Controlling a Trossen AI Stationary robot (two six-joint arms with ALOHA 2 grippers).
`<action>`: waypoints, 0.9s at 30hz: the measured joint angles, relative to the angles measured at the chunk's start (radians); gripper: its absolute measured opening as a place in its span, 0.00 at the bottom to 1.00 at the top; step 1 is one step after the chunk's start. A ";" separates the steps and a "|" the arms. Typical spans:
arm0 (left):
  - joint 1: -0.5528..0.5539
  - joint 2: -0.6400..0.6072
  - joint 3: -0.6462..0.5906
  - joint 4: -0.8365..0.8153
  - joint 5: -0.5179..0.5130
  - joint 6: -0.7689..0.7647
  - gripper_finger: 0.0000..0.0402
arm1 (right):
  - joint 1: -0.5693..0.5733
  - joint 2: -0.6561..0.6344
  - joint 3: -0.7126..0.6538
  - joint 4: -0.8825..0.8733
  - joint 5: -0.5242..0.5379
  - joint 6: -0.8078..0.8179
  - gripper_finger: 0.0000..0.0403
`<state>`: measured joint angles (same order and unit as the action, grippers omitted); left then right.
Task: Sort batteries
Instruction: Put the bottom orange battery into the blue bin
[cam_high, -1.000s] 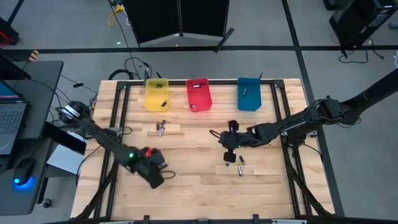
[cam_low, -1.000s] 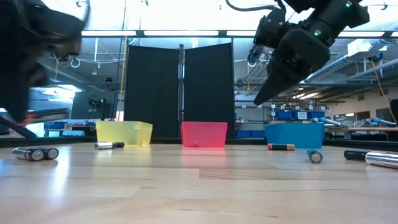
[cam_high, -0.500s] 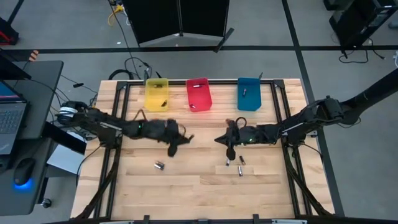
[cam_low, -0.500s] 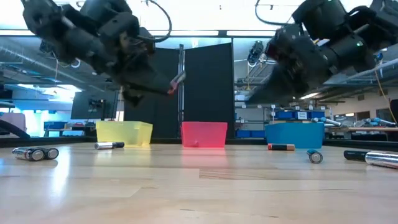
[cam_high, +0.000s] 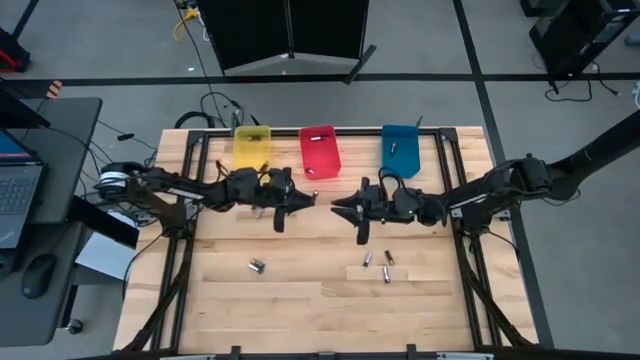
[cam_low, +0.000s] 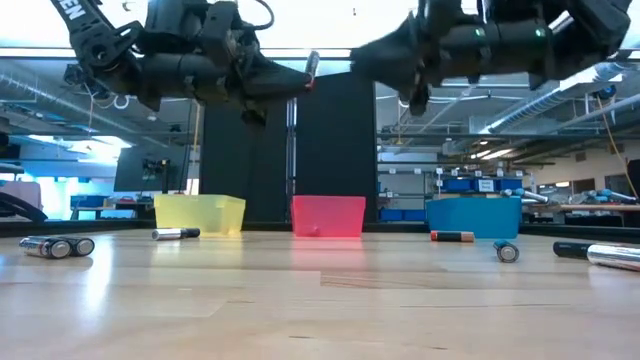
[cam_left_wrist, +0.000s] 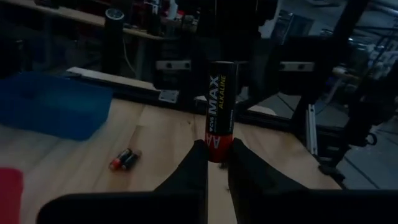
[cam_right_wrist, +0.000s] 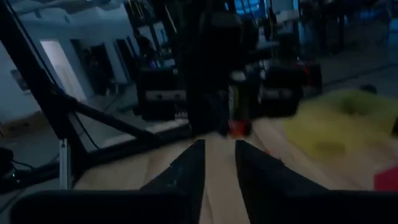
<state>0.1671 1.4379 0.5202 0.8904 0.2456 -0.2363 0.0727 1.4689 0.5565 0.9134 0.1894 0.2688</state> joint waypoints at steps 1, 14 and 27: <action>0.000 0.010 0.016 0.009 0.002 0.000 0.10 | 0.000 0.000 0.012 0.000 0.000 -0.008 0.29; -0.011 0.091 0.140 0.005 0.052 -0.034 0.10 | 0.003 0.000 0.067 0.054 0.079 -0.095 0.46; -0.031 0.181 0.223 0.042 0.058 -0.044 0.10 | 0.003 0.000 0.067 0.050 0.073 -0.127 0.31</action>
<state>0.1360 1.6188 0.7437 0.9321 0.3035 -0.2798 0.0753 1.4687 0.6231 0.9636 0.2621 0.1421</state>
